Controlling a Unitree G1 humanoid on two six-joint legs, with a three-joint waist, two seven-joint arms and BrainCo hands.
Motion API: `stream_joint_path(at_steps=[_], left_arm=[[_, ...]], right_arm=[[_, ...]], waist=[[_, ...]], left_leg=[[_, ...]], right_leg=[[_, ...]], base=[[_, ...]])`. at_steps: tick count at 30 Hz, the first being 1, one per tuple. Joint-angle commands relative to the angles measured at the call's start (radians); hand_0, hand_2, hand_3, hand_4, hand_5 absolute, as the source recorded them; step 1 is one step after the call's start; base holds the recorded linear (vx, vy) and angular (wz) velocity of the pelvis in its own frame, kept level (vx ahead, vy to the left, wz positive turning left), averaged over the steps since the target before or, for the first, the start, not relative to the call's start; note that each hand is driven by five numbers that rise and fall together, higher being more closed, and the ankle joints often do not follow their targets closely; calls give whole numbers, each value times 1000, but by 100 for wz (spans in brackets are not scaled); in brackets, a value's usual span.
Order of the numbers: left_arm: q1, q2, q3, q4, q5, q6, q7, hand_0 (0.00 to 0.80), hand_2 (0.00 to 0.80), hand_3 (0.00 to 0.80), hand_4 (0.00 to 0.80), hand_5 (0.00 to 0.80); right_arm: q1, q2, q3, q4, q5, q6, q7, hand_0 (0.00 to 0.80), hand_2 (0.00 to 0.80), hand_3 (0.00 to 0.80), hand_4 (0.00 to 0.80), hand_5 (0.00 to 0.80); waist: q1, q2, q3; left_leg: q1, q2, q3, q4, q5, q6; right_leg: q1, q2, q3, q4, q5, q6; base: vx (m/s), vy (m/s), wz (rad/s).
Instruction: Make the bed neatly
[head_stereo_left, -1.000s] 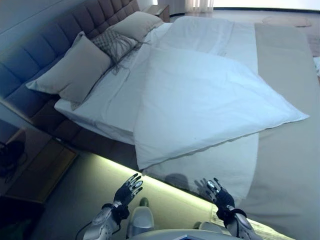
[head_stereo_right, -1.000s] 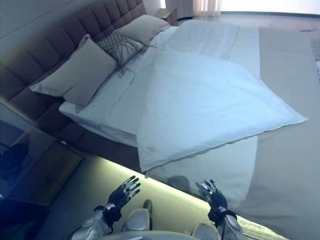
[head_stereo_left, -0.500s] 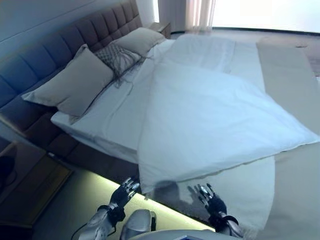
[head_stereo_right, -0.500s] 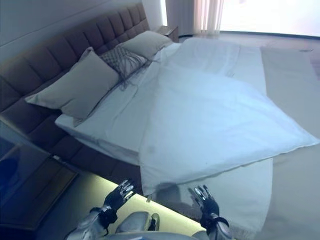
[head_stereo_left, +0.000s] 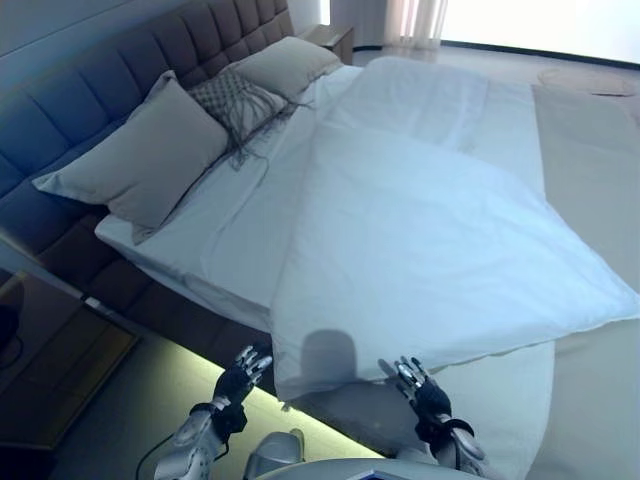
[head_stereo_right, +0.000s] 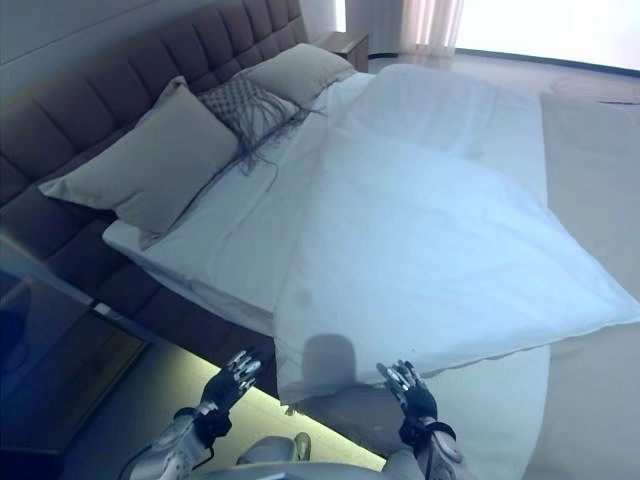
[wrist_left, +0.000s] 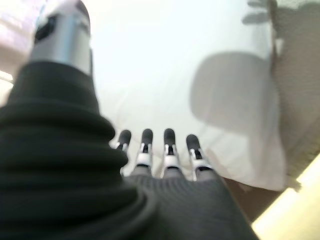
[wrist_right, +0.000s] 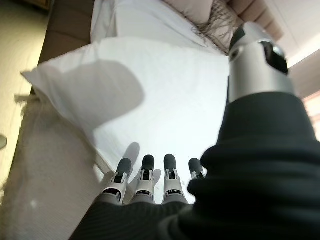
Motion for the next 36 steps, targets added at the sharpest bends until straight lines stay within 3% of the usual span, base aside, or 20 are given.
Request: stream_joint_path(at_steps=[1,6,9,11,13,15,17,20,25,27,30,36], left_arm=[[-19,34,53,-91,-17,-79,-10,0,0,0,0,0],[-5,21,56,-89,-19,-76,-31,0,0,0,0,0],[-25,21,46,-81,-29,-50,-70,0,0,0,0,0],[-28,5,47,-85,-22,-47,-79,0,0,0,0,0],[-13,-8,41,-90,-13,-55,-60,0,0,0,0,0],[-8,0,38,-102,-4,-47,-53,0,0,0,0,0],[-18,17,33,-115,19,-37,-63,0,0,0,0,0],[-22,31,31,-123,33,-25,-39,0,0,0,0,0],[-13,44,35,-125,26,-19,-45,0,0,0,0,0],[-13,47,30,-123,12,-17,-35,0,0,0,0,0],[-28,54,23,-106,-9,-5,-15,0,0,0,0,0],[-102,84,-7,-82,-33,6,-68,0,0,0,0,0]], right_arm=[[-33,35,6,-46,32,-27,31,0,0,0,0,0],[-16,9,-2,-55,34,-25,18,0,0,0,0,0],[-8,-17,-23,-64,53,-42,-1,0,0,0,0,0],[-32,-28,-30,-42,61,-50,-5,0,0,0,0,0],[-38,-22,-39,-20,53,-56,15,0,0,0,0,0],[-31,-2,-56,2,39,-65,36,0,0,0,0,0],[-31,27,-61,13,28,-83,42,0,0,0,0,0],[-37,59,-62,6,1,-87,16,0,0,0,0,0],[-29,89,-100,13,33,-122,-57,0,0,0,0,0],[-39,81,-116,59,67,-148,-45,0,0,0,0,0],[-73,65,-139,124,133,-146,-26,0,0,0,0,0],[-184,17,-214,263,374,-106,-11,0,0,0,0,0]], waist=[[32,-68,33],[36,-52,34],[17,-54,40],[12,-66,49],[9,-65,51],[1,-60,49],[-9,-70,60],[-7,-75,79],[-1,-54,75],[13,-47,71],[30,-55,70],[37,-41,99]], left_leg=[[-71,-57,1,4,68,32],[-74,-19,19,-3,94,-6],[-106,-9,37,121,94,-18],[-119,-15,23,223,45,-3],[-88,-27,-7,202,36,15],[-42,-41,0,145,17,33],[2,-75,8,99,-44,59],[52,-112,-14,39,-69,75],[32,-128,-11,40,-67,103],[20,-127,-12,43,-58,105],[2,-127,-18,49,-52,101],[-78,-68,10,108,-40,64]], right_leg=[[145,19,-38,-310,240,61],[190,42,-88,-344,217,38],[207,30,-105,-357,214,28],[195,10,-83,-341,216,21],[188,3,-58,-328,233,30],[176,-6,-40,-317,253,47],[115,-50,-18,-296,317,86],[45,-93,14,-286,401,136],[10,-131,76,-164,402,130],[39,-124,53,-194,372,112],[76,-107,19,-283,373,114],[69,-85,-38,-283,315,114]], base=[[-23,-95,17],[-42,-44,21],[-111,30,24],[-120,127,27],[-18,204,-10],[-16,186,-50],[-63,166,-36],[-75,141,-45],[-115,103,-32],[-39,-21,6],[5,-119,-6],[-71,-98,3]])
